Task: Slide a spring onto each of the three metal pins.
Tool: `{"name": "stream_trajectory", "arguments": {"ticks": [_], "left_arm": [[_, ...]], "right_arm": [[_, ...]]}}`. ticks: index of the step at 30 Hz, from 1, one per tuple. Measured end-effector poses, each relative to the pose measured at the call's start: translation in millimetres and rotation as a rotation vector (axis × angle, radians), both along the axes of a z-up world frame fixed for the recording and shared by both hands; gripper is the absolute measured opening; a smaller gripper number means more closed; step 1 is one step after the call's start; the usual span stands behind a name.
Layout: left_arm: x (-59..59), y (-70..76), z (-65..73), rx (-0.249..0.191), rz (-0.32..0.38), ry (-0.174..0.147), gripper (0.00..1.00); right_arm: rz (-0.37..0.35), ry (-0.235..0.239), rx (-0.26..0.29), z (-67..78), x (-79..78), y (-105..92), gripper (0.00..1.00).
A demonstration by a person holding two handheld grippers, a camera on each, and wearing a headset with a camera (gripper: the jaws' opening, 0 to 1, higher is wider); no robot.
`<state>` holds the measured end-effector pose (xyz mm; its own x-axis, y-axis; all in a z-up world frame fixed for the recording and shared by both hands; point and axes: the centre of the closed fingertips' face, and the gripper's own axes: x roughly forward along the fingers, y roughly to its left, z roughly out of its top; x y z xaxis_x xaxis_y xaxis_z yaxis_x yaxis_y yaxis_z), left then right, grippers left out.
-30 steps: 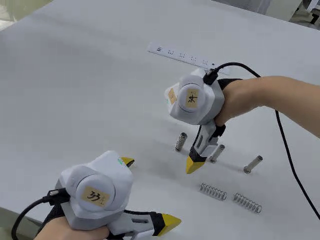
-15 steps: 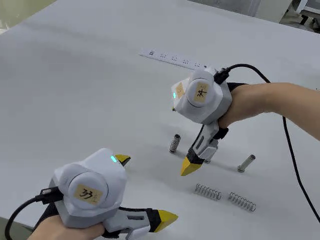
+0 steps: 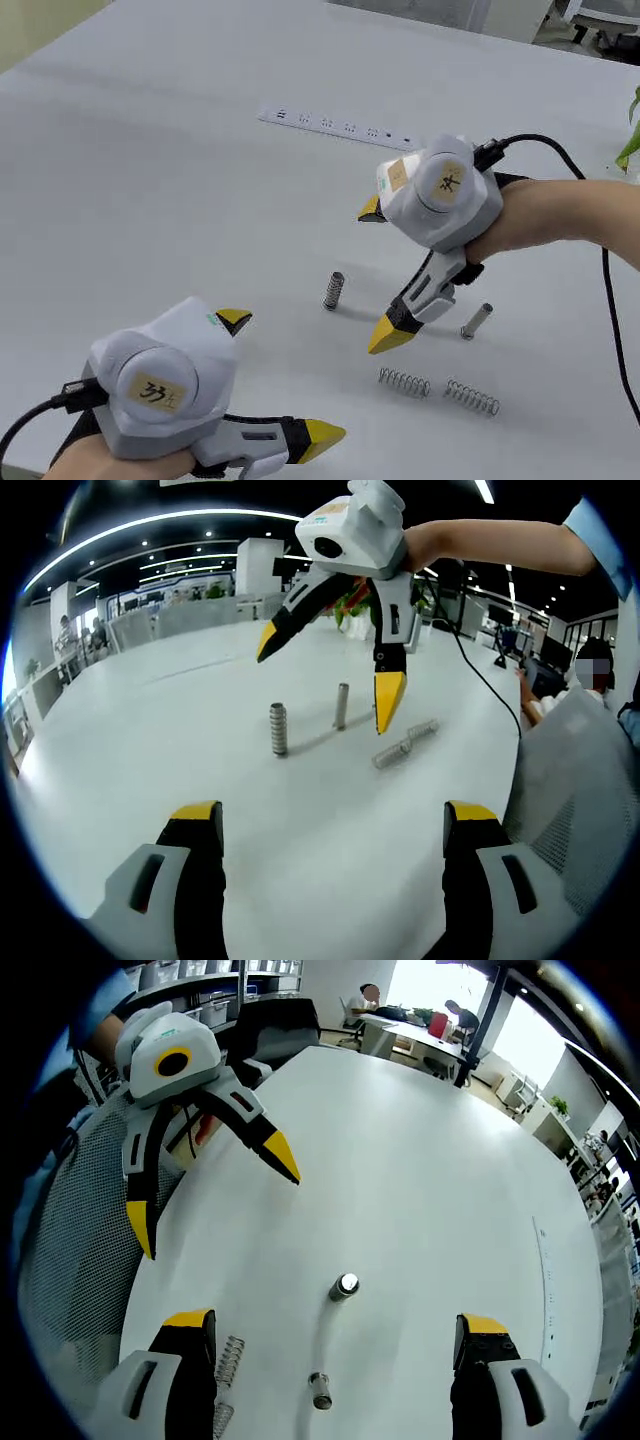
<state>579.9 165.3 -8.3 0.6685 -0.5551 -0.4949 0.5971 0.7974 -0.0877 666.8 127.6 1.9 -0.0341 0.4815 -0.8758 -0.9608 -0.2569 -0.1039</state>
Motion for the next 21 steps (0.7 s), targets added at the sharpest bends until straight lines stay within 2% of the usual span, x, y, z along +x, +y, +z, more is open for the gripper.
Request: {"name": "stream_trajectory", "arguments": {"ticks": [8,16,21], "left_arm": [[1.8,-3.6,2.0,0.026,-0.037,-0.002,0.89],[3.8,-9.4,5.1,0.023,-0.057,-0.010,0.88],[4.4,-12.9,6.0,0.020,-0.067,-0.013,0.88]], "right_arm": [[-0.063,-0.005,0.036,7.6,-5.1,-27.4,0.99],[-0.128,-0.013,0.045,12.8,-6.1,-58.6,0.99],[-0.172,-0.016,0.073,15.7,-4.0,-72.9,0.99]]}}
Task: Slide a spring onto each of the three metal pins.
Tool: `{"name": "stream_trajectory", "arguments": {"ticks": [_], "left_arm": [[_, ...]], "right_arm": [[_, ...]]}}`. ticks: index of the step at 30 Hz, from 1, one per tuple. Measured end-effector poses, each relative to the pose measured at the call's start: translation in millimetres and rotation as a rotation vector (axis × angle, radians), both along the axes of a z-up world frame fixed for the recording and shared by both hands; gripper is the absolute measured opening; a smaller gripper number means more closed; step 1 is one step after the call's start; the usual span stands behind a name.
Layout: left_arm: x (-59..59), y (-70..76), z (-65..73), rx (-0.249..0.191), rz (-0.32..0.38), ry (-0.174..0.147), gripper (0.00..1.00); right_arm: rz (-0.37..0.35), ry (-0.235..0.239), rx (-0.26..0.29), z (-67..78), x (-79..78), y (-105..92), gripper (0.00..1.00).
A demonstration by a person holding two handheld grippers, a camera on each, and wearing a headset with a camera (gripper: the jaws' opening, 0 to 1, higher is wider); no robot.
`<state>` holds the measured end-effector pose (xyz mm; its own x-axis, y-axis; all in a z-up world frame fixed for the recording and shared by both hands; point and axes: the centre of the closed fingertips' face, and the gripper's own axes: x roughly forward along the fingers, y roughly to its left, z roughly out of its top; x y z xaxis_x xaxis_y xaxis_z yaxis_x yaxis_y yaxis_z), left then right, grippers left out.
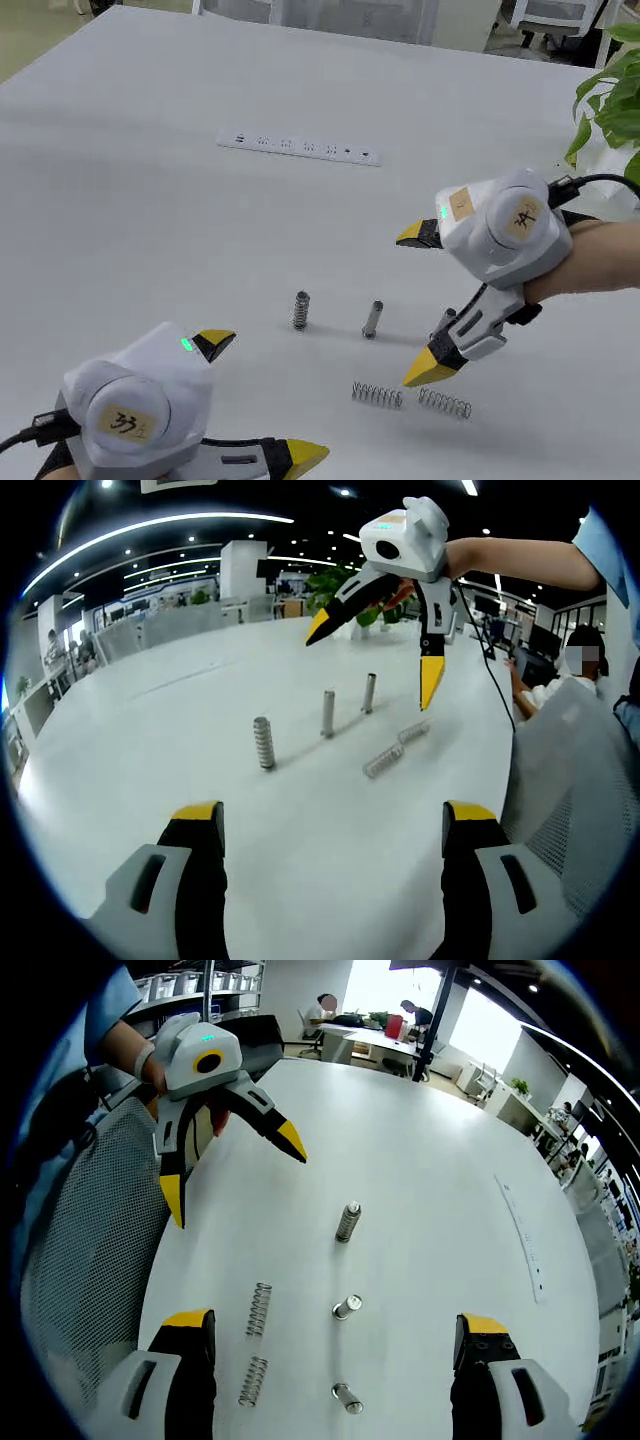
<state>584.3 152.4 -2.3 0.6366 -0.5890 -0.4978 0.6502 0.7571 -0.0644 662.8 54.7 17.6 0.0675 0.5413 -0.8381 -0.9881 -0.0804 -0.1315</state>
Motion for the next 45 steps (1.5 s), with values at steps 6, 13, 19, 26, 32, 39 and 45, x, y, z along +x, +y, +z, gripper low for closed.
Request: {"name": "stream_trajectory", "arguments": {"ticks": [6,13,19,26,32,39,45], "left_arm": [[1.9,-6.5,2.8,-0.005,-0.018,-0.006,0.87],[7.1,-11.7,7.4,-0.018,-0.014,-0.022,0.88],[7.1,-16.2,6.5,-0.012,-0.035,-0.027,0.87],[8.8,-20.7,6.5,-0.007,-0.048,-0.032,0.87],[7.2,-23.7,5.6,-0.003,-0.069,-0.032,0.87],[1.5,-31.7,-1.4,-0.002,-0.106,-0.014,0.86],[-2.9,-36.5,-10.7,0.014,-0.143,0.001,0.84]], "right_arm": [[-0.056,0.004,0.042,2.5,-7.1,-12.6,0.99],[-0.141,0.009,0.085,5.9,-16.1,-33.1,0.99],[-0.201,0.013,0.122,8.2,-18.3,-51.4,0.99],[-0.266,0.009,0.143,7.5,-28.1,-70.8,0.99],[-0.307,0.004,0.169,9.7,-40.1,-81.8,0.99],[-0.359,-0.006,0.177,4.9,-42.2,-98.3,0.99],[-0.406,-0.006,0.196,6.2,-49.1,-109.0,0.99]]}}
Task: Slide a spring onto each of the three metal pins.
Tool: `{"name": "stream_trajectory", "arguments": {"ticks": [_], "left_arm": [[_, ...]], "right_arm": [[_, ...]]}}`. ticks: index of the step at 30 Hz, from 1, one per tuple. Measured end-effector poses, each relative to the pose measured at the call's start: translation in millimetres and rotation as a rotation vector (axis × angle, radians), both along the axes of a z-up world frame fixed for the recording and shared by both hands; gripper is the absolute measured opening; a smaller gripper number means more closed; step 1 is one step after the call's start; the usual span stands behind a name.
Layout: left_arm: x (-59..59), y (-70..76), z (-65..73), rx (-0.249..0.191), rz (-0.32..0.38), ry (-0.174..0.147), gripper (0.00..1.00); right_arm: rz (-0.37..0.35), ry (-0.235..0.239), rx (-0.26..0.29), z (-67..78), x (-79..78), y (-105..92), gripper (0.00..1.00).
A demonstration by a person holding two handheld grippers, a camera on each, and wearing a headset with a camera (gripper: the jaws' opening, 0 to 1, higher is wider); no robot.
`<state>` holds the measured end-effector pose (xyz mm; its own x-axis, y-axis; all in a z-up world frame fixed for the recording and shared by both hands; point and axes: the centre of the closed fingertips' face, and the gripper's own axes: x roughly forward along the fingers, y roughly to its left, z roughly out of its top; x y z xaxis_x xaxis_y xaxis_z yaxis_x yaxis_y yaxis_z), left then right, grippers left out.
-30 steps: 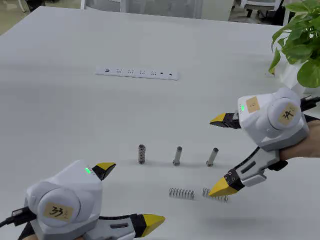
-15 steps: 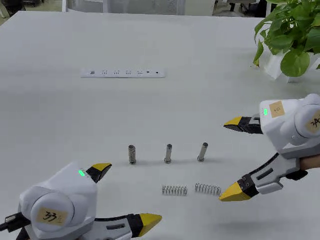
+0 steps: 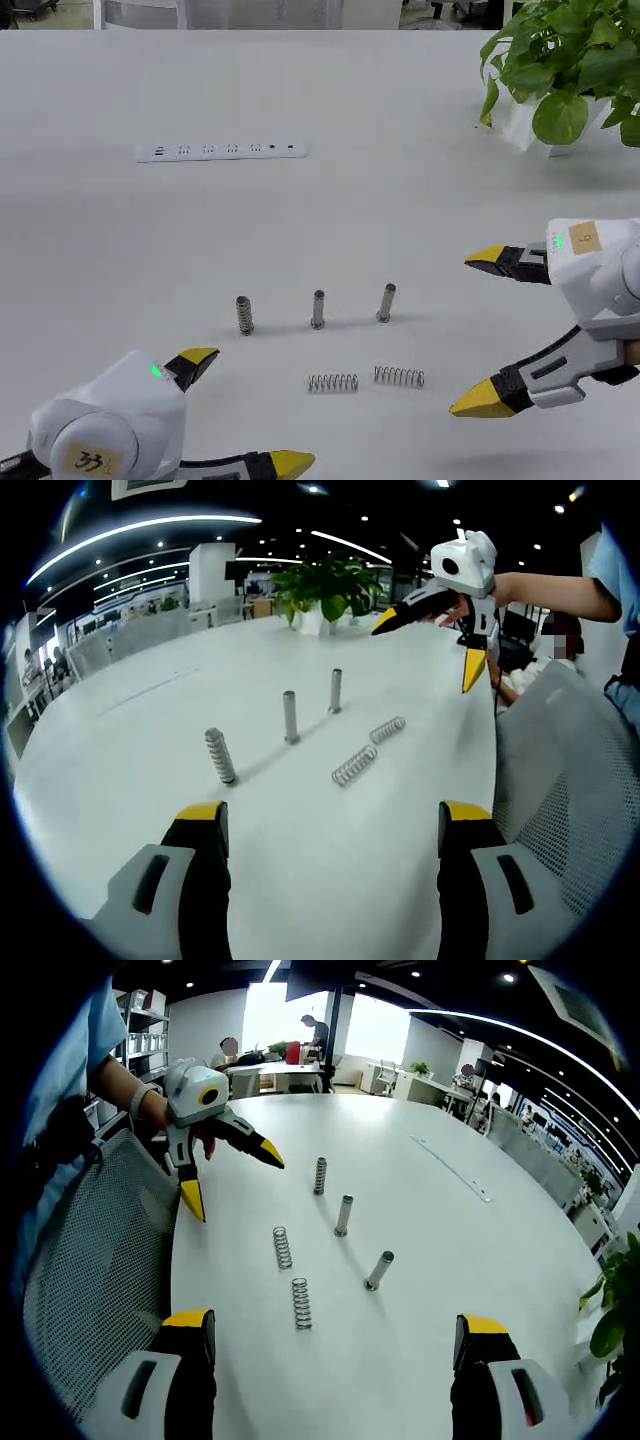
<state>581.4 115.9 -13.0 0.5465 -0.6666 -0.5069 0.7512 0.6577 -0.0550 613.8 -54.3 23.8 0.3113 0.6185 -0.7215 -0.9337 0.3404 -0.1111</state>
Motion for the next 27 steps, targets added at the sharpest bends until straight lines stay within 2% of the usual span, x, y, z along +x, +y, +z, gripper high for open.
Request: {"name": "stream_trajectory", "arguments": {"ticks": [6,11,15,22,25,27], "left_arm": [[1.7,-7.9,-0.5,-0.011,-0.034,-0.006,0.77],[4.8,-16.0,-2.8,0.001,-0.071,-0.010,0.71],[7.8,-22.4,-3.4,0.010,-0.108,-0.028,0.65],[15.3,-28.0,-4.2,0.016,-0.137,-0.053,0.48],[17.1,-31.7,-8.1,0.016,-0.151,-0.043,0.44],[17.6,-33.4,-12.8,0.028,-0.170,-0.041,0.37]], "right_arm": [[-0.019,0.008,0.007,-1.5,-9.1,-5.3,0.99],[-0.034,0.015,0.015,-4.3,-13.1,-11.2,0.99],[-0.058,0.021,0.027,-6.8,-16.8,-14.8,0.99],[-0.078,0.023,0.029,-8.0,-23.6,-19.5,0.99],[-0.085,0.030,0.022,-11.5,-27.1,-23.2,0.99],[-0.088,0.035,0.020,-12.5,-29.7,-24.6,0.99]]}}
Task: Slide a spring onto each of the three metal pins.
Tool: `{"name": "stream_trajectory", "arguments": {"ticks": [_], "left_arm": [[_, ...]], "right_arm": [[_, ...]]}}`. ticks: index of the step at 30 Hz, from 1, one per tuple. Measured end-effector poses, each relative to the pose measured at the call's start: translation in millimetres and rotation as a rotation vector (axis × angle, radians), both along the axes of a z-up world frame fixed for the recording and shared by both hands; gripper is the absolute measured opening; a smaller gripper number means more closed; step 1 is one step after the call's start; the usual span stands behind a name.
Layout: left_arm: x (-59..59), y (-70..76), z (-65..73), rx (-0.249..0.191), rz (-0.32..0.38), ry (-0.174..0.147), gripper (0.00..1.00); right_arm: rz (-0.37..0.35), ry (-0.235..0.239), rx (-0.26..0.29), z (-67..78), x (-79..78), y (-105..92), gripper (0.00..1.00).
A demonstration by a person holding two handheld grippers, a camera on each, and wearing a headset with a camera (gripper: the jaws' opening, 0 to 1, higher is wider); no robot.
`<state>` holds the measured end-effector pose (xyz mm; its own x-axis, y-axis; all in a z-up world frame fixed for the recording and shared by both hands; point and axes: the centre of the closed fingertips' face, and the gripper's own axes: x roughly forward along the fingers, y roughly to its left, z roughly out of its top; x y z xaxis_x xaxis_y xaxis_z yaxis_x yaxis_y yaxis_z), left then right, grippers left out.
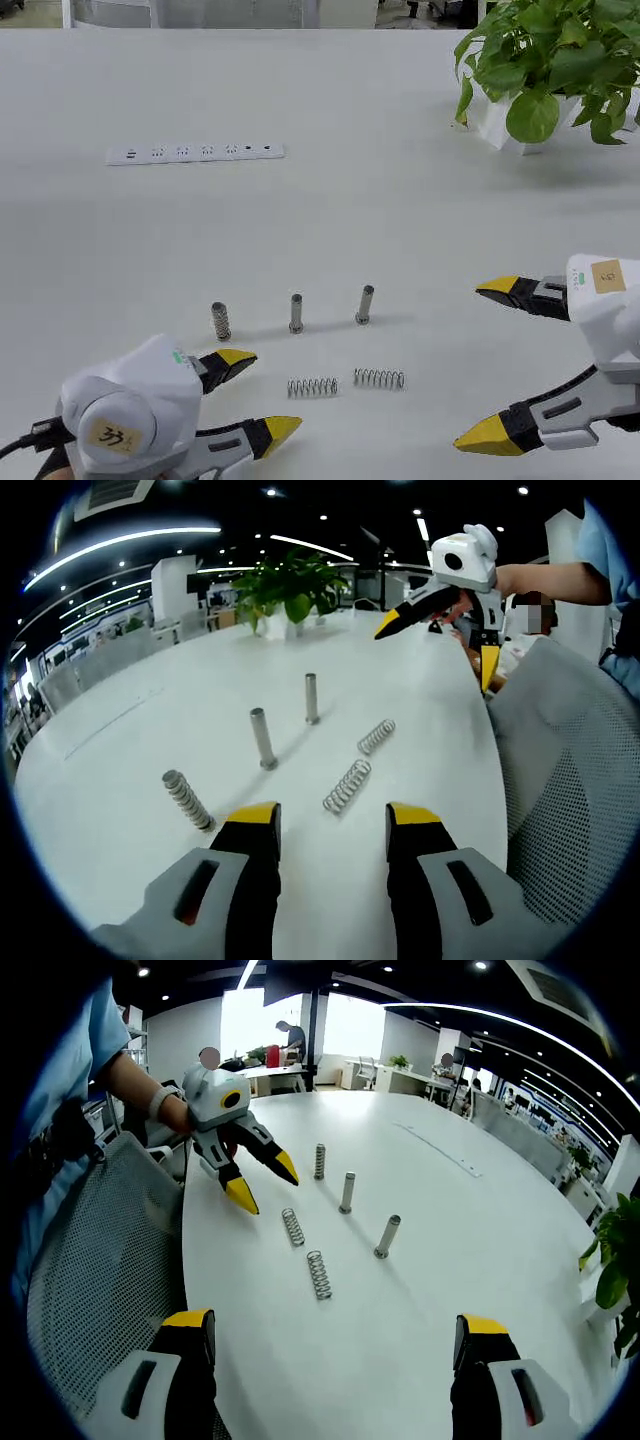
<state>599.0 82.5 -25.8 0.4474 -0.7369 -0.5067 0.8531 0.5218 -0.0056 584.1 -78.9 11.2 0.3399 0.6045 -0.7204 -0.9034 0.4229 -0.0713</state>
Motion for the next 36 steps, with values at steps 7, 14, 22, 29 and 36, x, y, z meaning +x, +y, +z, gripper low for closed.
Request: {"name": "stream_trajectory", "arguments": {"ticks": [7,14,22,29,36], "left_arm": [[2.9,-10.0,-4.9,0.009,-0.027,0.001,0.29],[5.4,-18.9,-13.0,0.032,-0.058,0.011,0.24],[9.8,-26.6,-14.4,0.044,-0.091,0.022,0.18],[13.3,-30.5,-15.8,0.049,-0.105,0.021,0.15],[12.3,-27.6,-20.2,0.068,-0.113,0.032,0.12]], "right_arm": [[-0.013,0.008,0.005,-1.0,-3.7,-2.5,0.99],[-0.018,0.012,0.010,-2.3,-6.4,-0.5,0.99],[-0.031,0.012,0.014,-1.0,-6.0,-3.4,0.99],[-0.039,0.014,0.016,-1.9,-7.0,-5.0,0.99],[-0.038,0.019,0.016,-3.9,-8.7,-3.1,0.99]]}}
